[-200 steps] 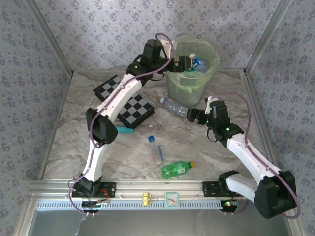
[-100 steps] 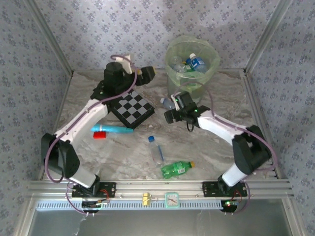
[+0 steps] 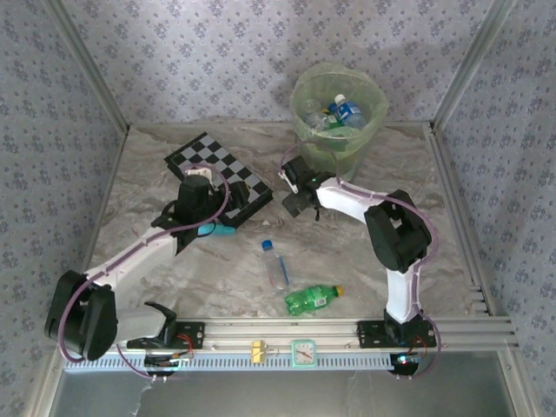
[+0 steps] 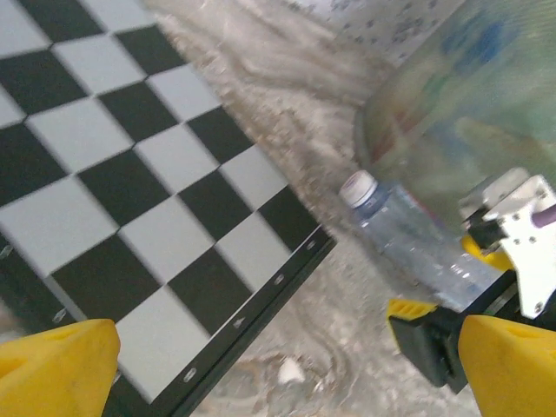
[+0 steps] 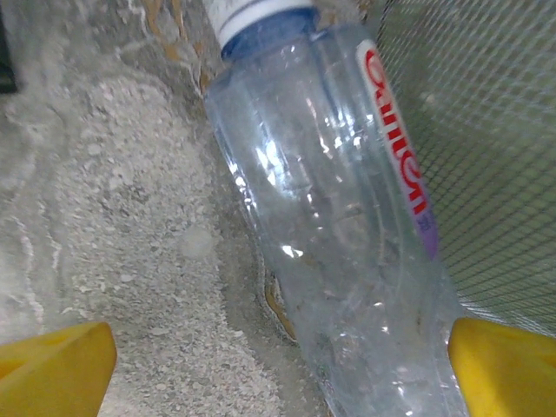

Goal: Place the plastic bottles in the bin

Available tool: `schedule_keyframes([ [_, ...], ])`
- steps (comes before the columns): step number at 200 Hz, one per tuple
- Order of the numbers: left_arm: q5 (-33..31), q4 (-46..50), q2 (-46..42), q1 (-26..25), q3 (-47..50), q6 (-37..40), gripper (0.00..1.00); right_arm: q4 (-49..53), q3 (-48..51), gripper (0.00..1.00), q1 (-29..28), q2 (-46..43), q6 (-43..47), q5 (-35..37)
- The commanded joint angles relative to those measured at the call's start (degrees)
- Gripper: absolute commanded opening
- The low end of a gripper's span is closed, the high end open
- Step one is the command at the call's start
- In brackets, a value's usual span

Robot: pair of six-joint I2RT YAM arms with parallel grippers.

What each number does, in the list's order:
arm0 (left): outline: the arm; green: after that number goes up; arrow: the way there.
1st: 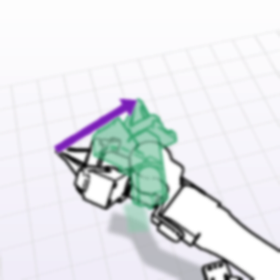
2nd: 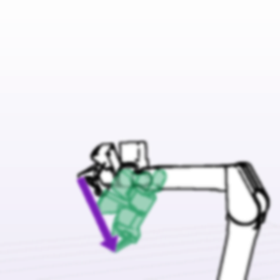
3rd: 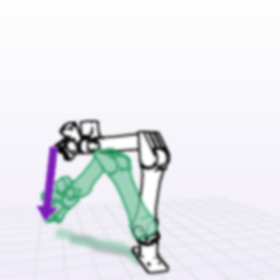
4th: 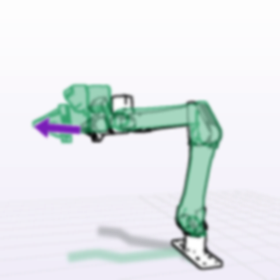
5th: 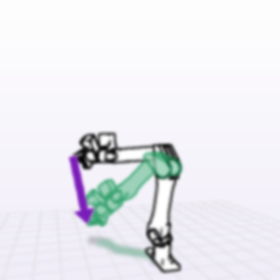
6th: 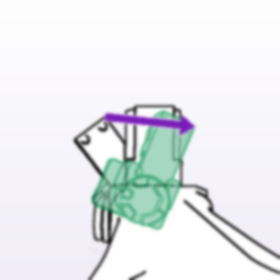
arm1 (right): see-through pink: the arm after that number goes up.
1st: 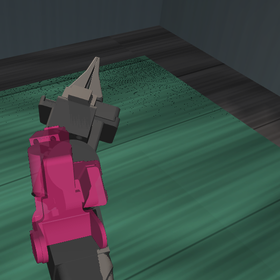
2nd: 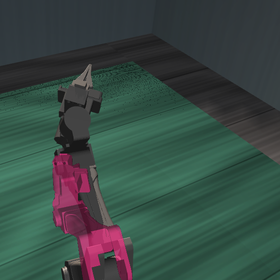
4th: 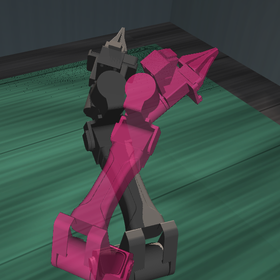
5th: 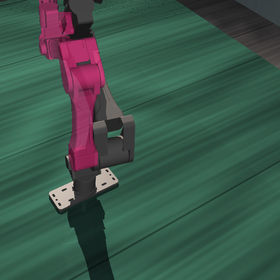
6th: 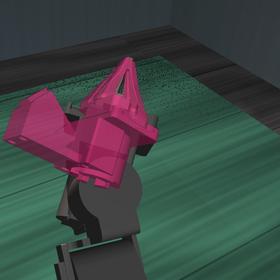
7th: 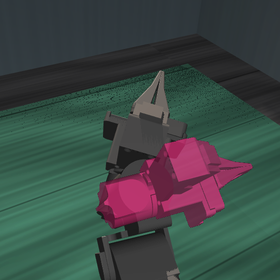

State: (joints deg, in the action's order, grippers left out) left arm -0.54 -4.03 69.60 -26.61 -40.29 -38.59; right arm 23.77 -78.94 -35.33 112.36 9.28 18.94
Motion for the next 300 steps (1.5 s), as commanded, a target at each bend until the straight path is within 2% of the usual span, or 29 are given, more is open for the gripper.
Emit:
schedule_keyframes([
  [1,-3.27,-0.47,-2.83,0.16,2.82,-2.99,1.0,3.11,-2.71,1.0,0.48,1.5,2.71,1.87],
  [39,-6.9,-1.66,-3.91,0.16,5.83,-6.08,1.0,3.82,-1.96,0.96,1.05,2.6,2.53,0.56],
  [92,-5.14,-3.35,-0.69,0.16,4.8,-7.44,1.0,3.78,1.36,0.9,-0.12,-0.5,-0.37,-5.71],
  [118,-4.52,-3.52,0.09,0.16,4.7,-8.15,1.0,3.21,3.45,0.89,-2.77,-3.82,-1.19,-5.44],
  [151,-4.16,-3.7,0.36,0.16,4.52,-8.47,1.0,2.77,4.25,0.9,-5.49,-7.64,-0.7,-1.53],
  [196,-3.78,-3.45,0.45,0.09,4.21,-8.57,1.0,3.43,2.12,0.91,-3.36,-5.4,2.8,3.03],
  [237,-3.33,-3.18,0.71,0.07,3.95,-8.51,1.0,2.84,0.48,0.91,0.32,-2.28,5.02,3.95],
  [266,-3.33,-3.09,0.69,0.07,3.69,-8.39,1.0,1.88,0.2,0.91,1.96,-1.11,6.05,3.5],
  [300,-2.99,-3.0,1.21,0.07,3.12,-8.24,1.0,1.46,-0.13,0.91,2.81,1.05,6.2,-0.16],
])
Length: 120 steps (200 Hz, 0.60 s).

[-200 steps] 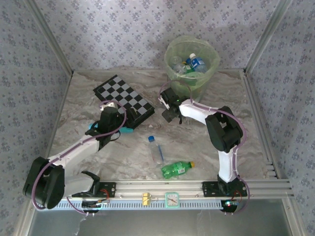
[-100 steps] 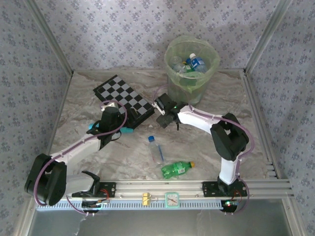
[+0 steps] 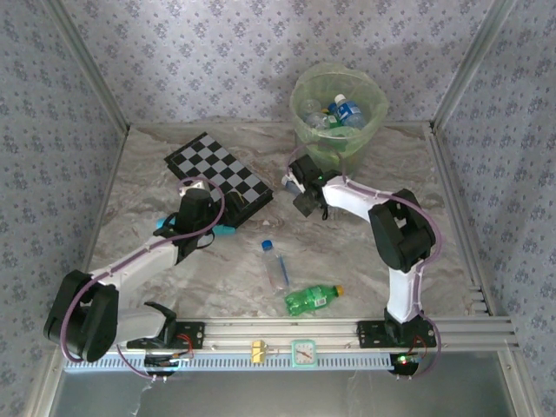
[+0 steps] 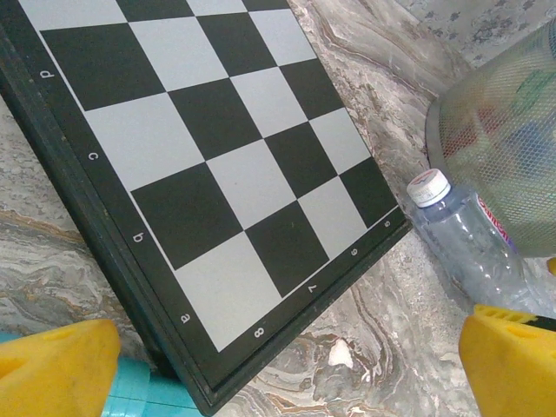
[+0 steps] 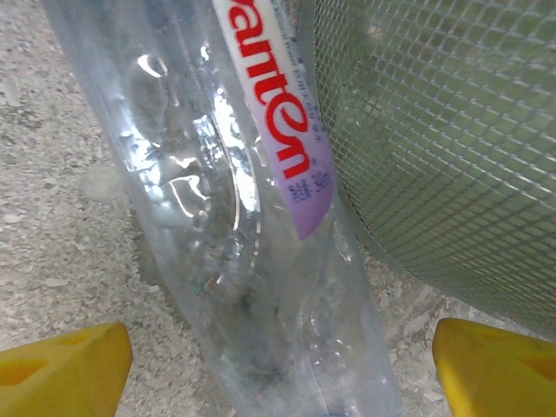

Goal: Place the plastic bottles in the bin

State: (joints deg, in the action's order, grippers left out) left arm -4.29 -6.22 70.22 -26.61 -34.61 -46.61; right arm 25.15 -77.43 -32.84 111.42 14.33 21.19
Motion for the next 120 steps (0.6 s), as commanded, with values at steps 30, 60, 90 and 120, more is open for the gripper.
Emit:
schedule_keyframes([
  [30,0.74,-0.81,0.7,0.08,-2.57,-0.4,1.0,0.22,-2.2,0.9,-0.12,3.66,0.3,-5.03],
  [60,0.69,-0.9,0.79,0.03,-2.39,-0.58,1.0,-0.71,-1.56,0.89,-1.38,3.47,-1.14,-7.75],
  [90,0.69,-1.05,1.04,-0.02,-2.35,-0.69,1.0,-1.41,-0.95,0.89,-2.23,3.45,-2.69,-8.88],
  [120,0.77,-1.08,1.06,-0.01,-2.39,-0.74,1.0,-1.02,-1.28,0.85,-2.05,4.75,-3.91,-8.84],
])
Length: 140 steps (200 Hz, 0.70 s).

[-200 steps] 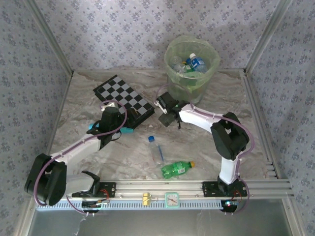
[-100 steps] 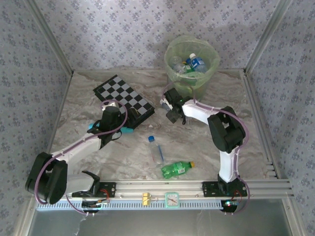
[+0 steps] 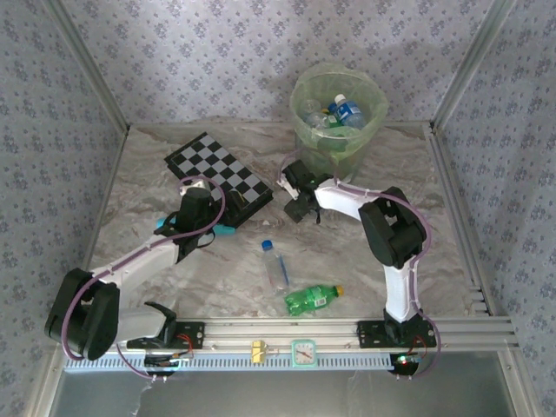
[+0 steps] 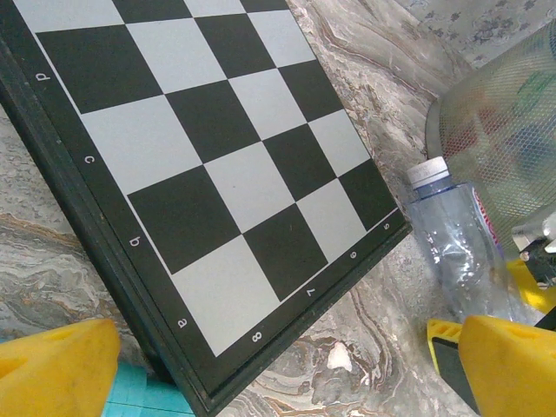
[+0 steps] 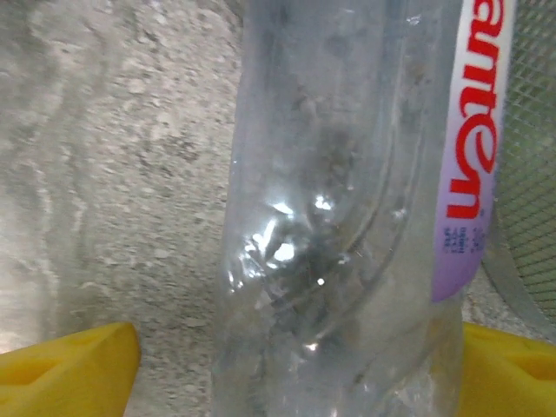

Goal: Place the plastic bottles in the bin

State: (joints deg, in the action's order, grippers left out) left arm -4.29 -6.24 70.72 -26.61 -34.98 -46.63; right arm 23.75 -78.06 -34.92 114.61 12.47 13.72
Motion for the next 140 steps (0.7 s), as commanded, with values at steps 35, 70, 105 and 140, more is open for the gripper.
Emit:
schedule_keyframes([
  [35,0.51,-0.97,0.12,0.05,-1.54,-0.79,1.0,0.45,-1.0,0.76,0.11,1.78,-2.88,-1.74],
  [70,0.19,-0.79,-0.45,-0.02,-1.22,-0.85,1.0,0.13,-0.78,0.5,0.03,1.21,-3.96,-1.68],
  [105,-0.67,-0.28,-1.19,0.05,-0.87,-0.91,1.0,-1.1,0.86,0.39,-1.21,-3.08,-4.42,-0.05],
  [140,-1.72,0.0,-1.72,0.0,-0.62,-1.79,1.0,-1.46,3.11,0.37,-4.46,-10.0,-5.59,2.69],
])
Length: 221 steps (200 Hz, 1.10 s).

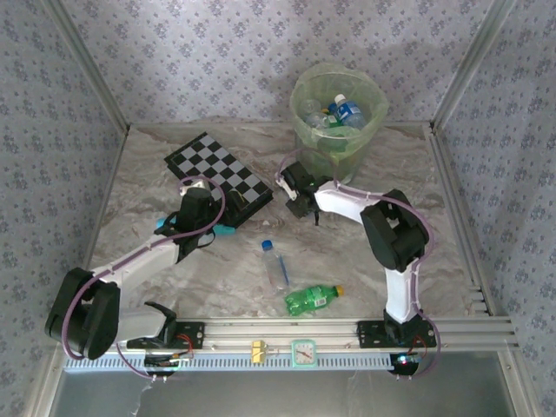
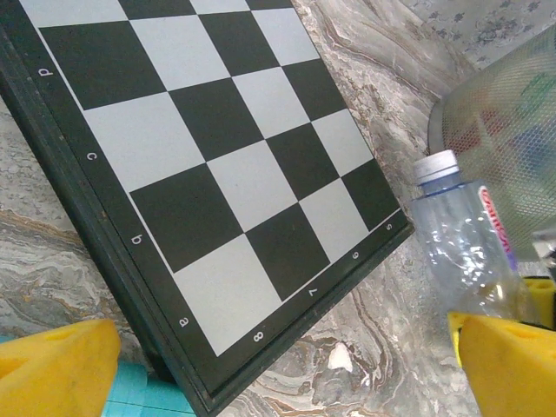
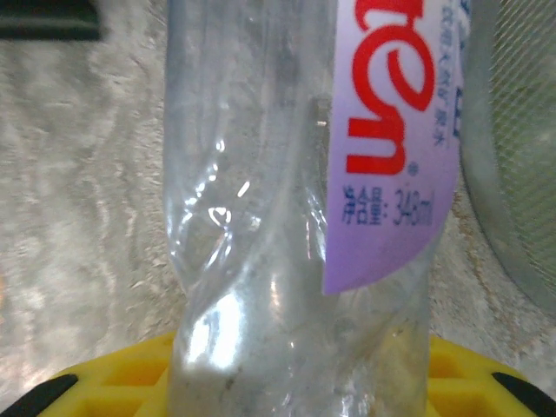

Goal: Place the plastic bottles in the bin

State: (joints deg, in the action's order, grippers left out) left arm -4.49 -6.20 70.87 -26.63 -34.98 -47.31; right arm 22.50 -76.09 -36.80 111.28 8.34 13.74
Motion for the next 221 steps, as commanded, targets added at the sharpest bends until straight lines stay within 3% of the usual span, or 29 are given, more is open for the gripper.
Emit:
schedule_keyframes([
  [1,-1.55,-0.04,-1.88,0.01,-0.62,-1.11,1.0,-0.24,1.22,0.37,-2.76,-6.91,-1.47,2.73],
  [45,-2.3,-0.26,-1.83,0.0,-0.35,-1.65,1.0,-0.54,1.35,0.37,-7.35,-17.73,-0.83,0.93],
  [90,-1.77,-0.57,-1.61,0.0,-0.09,-1.59,1.0,-4.33,-1.13,0.4,-6.05,-28.26,-1.18,-7.35],
  [132,-0.7,-0.83,-1.26,0.0,-0.28,-1.11,1.0,-1.55,-7.87,0.36,-1.16,-32.34,-1.31,-9.59],
  [164,0.05,-1.26,-0.61,0.05,-0.56,-1.2,1.0,-1.16,-11.42,0.4,4.42,-34.58,-0.53,-5.75],
  [221,1.15,-0.8,-0.43,-0.09,-1.36,-0.94,1.0,3.03,-20.14,0.4,16.63,-27.86,-0.43,-5.06],
])
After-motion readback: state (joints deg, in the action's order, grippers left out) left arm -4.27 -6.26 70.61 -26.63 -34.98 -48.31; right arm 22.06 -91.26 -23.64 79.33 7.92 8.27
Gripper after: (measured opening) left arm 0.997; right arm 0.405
